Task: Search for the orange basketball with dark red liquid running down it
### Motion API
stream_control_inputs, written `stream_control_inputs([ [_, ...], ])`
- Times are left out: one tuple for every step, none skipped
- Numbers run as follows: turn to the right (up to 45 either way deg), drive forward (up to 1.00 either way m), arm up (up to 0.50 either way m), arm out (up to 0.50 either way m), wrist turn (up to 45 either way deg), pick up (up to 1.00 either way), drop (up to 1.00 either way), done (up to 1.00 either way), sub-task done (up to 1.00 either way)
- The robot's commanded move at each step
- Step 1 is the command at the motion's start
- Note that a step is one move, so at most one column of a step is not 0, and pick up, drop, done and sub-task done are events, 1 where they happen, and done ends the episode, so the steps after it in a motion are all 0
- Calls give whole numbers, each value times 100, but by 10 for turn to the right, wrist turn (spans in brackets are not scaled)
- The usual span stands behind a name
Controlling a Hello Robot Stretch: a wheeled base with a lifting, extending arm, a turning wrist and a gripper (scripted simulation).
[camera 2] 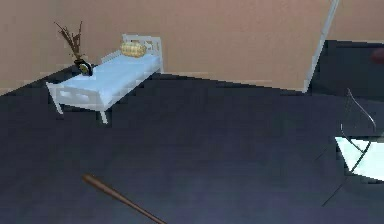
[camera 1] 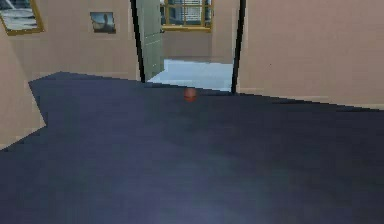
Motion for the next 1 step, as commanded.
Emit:
stream_control_inputs([
  [150, 0, 0, 0, 0, 0, 0, 0, 0],
])
